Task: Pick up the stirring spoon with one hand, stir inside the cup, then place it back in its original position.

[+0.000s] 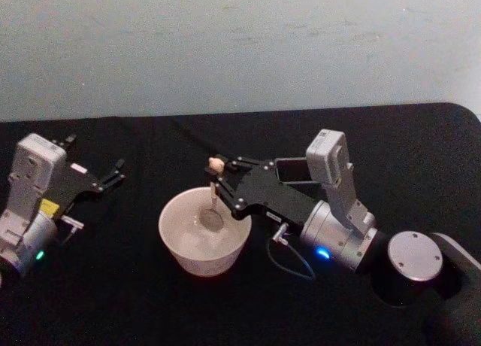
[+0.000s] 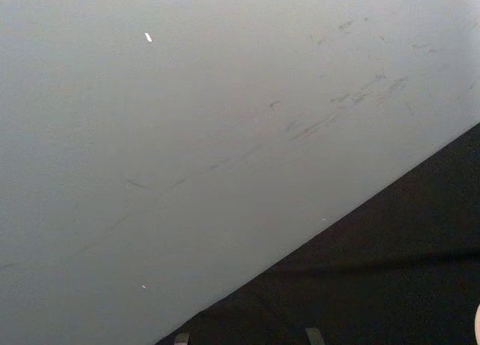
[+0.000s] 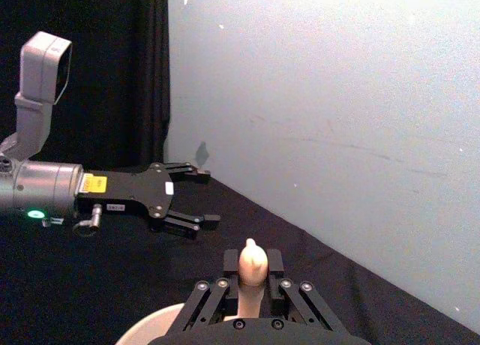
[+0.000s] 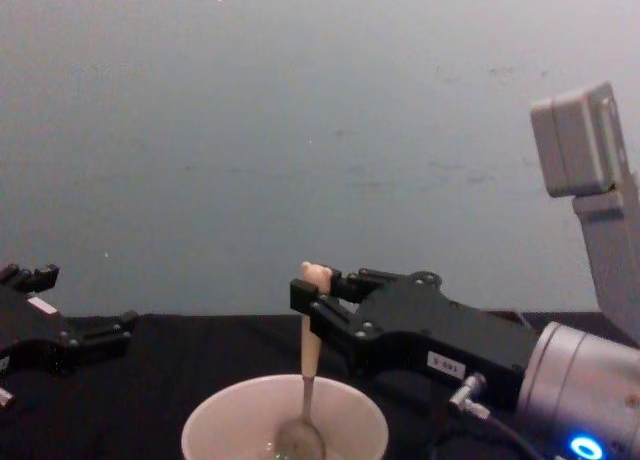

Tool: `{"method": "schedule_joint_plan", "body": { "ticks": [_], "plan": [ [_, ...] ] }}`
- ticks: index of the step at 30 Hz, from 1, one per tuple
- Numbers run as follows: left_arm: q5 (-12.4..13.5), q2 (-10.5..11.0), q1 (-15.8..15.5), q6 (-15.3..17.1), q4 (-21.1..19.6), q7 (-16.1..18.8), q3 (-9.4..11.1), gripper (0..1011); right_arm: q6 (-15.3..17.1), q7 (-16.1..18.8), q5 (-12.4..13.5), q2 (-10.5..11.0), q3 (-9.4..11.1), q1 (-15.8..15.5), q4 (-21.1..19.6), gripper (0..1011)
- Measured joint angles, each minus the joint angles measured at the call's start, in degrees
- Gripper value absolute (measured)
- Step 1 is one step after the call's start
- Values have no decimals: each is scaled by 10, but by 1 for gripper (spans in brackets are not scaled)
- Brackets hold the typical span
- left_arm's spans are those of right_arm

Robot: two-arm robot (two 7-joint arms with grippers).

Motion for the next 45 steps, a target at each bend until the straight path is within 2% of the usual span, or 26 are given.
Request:
{"method": "schedule_joint_plan", "body": {
  "ticks": [10,18,25,33,39,45],
  "plan": [
    [0,0,0,0,0,0,0,1001,8,2,0,16,10,-11,-12,212],
    [0,0,0,0,0,0,0,1001,22,21,20,42,12,-43,-58,212],
    [0,0,0,0,0,0,0,1001,31,33,40,54,5,-64,-94,212],
    [0,0,0,0,0,0,0,1001,34,38,48,49,-9,-62,-103,212],
    [0,0,0,0,0,0,0,1001,27,29,40,29,-20,-40,-79,212],
    [0,0,0,0,0,0,0,1001,16,14,24,13,-20,-19,-48,212]
  ]
}}
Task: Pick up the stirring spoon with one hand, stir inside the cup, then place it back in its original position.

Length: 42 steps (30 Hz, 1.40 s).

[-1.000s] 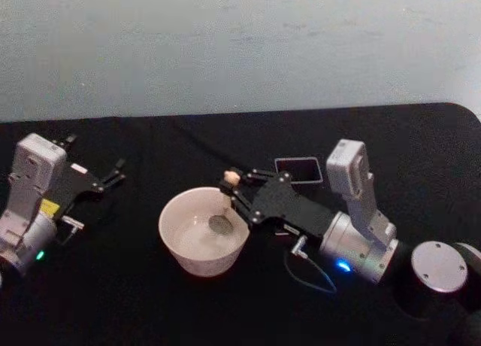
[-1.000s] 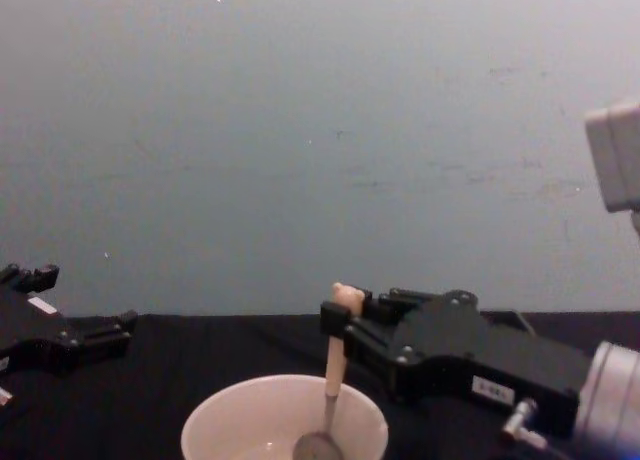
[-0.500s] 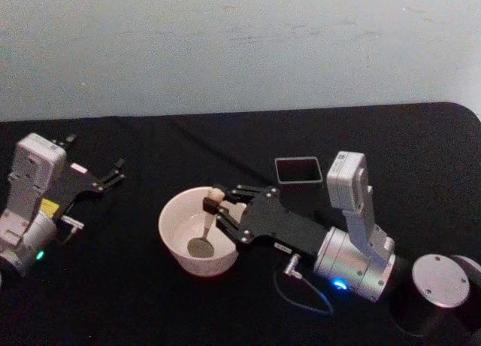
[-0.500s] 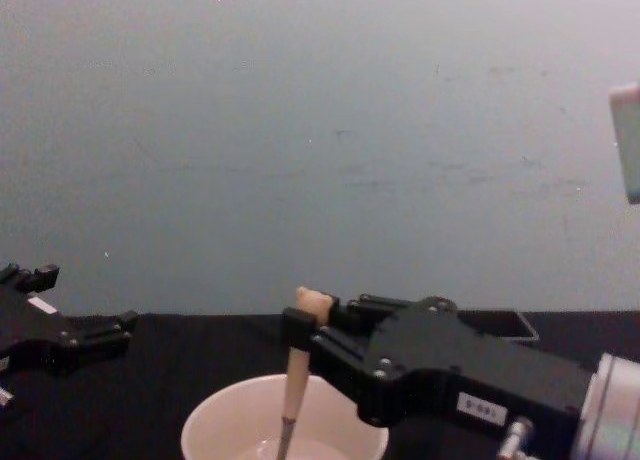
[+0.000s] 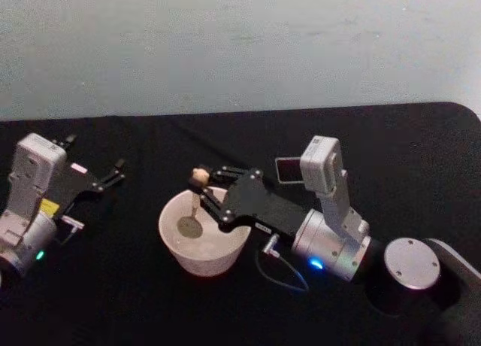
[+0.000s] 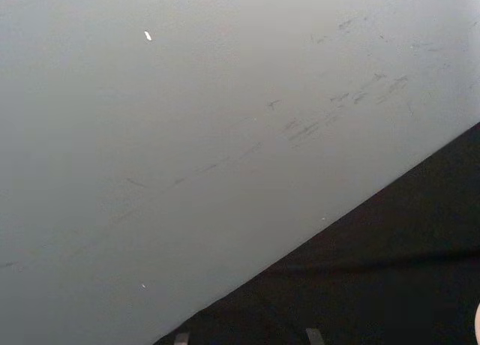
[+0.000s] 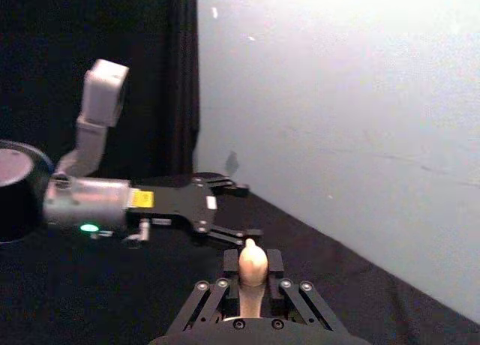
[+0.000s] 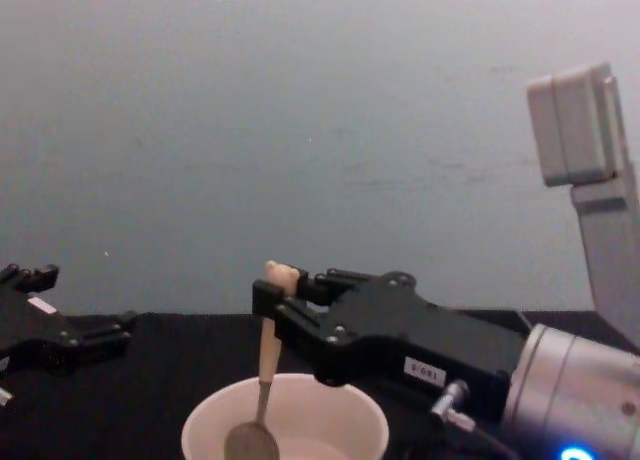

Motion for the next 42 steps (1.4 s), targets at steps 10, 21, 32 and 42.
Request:
{"method": "schedule_joint_plan", "body": {
  "ticks": [10,21,32,42],
  "plan": [
    [0,0,0,0,0,0,0,1001,-7,-16,-13,-9,14,15,29,212],
    [0,0,0,0,0,0,0,1001,-7,-19,-19,-5,26,11,28,212],
    [0,0,0,0,0,0,0,1001,-1,-11,-9,25,43,-17,-11,212],
    [0,0,0,0,0,0,0,1001,9,16,12,50,33,-50,-60,212]
  ]
}}
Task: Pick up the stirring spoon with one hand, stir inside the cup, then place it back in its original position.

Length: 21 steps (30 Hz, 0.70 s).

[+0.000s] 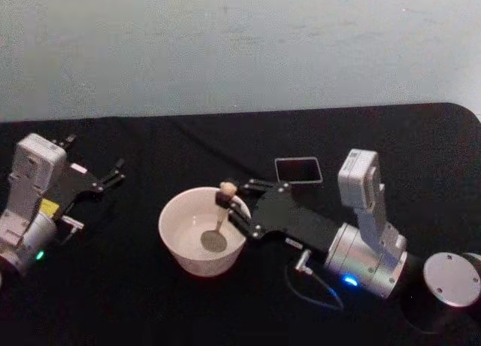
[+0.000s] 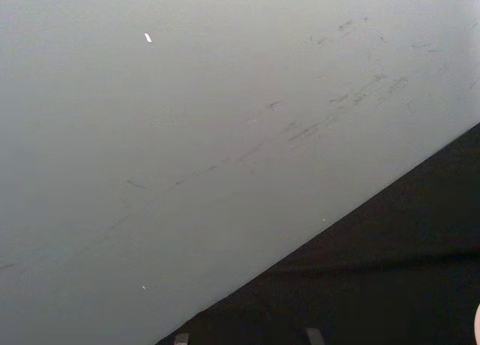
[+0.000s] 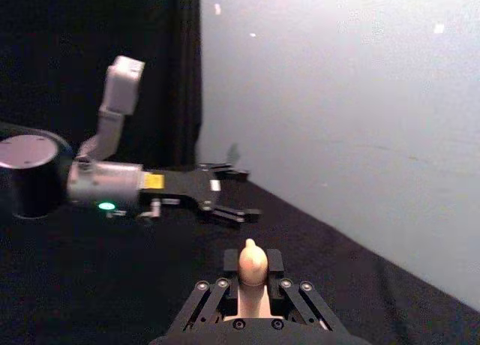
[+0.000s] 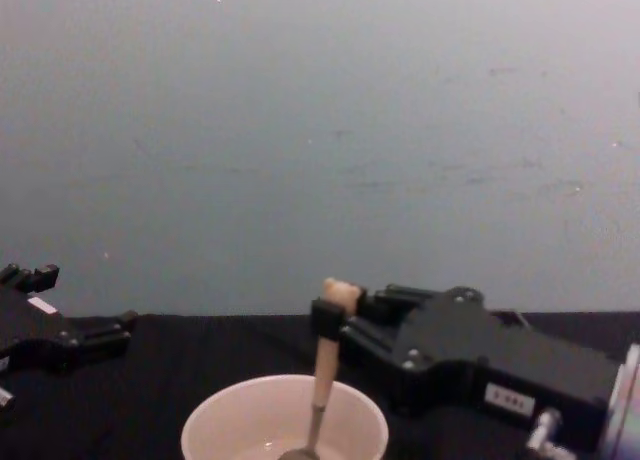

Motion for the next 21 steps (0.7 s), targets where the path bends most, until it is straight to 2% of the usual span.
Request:
{"method": "schedule_joint_plan", "body": {
  "ticks": [4,10,21],
  "plan": [
    [0,0,0,0,0,0,0,1001,1,5,1,-1,-11,-1,-4,212],
    [0,0,0,0,0,0,0,1001,-4,1,-4,-23,-27,18,11,212],
    [0,0,0,0,0,0,0,1001,-19,-29,-33,-58,-29,61,73,212]
  ]
}}
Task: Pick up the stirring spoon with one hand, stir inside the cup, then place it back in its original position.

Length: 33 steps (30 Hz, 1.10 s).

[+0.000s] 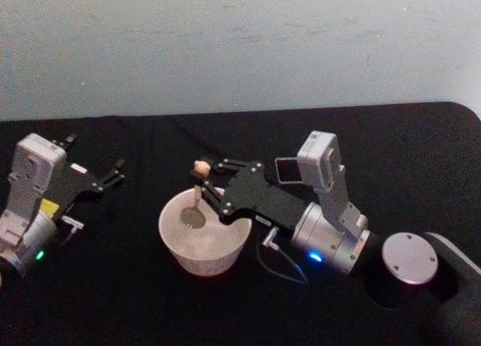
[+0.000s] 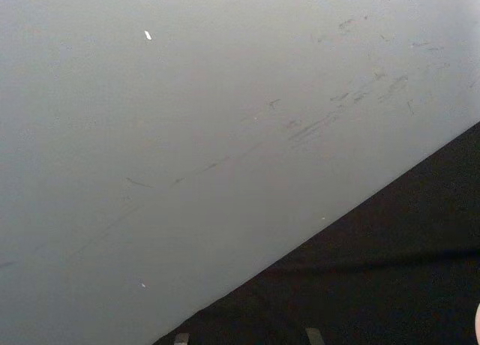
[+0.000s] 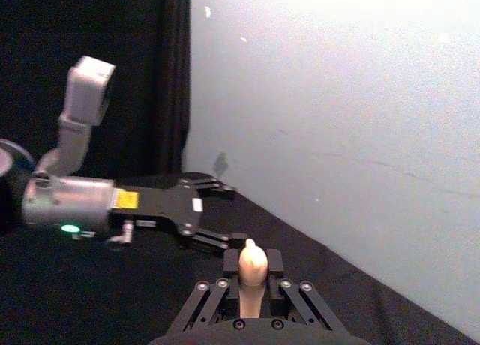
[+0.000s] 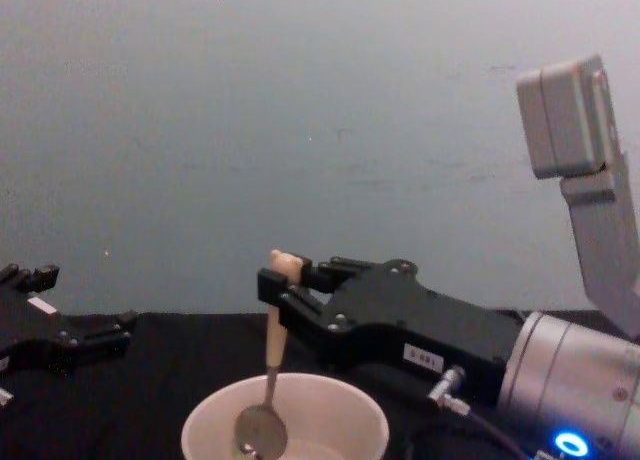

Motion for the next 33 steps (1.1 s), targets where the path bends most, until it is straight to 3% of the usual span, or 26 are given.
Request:
{"method": "schedule_joint_plan", "body": {
  "ticks": [22,33],
  "plan": [
    [0,0,0,0,0,0,0,1001,0,-8,-8,7,24,-3,6,212],
    [0,0,0,0,0,0,0,1001,7,11,10,43,35,-41,-46,212]
  ]
}}
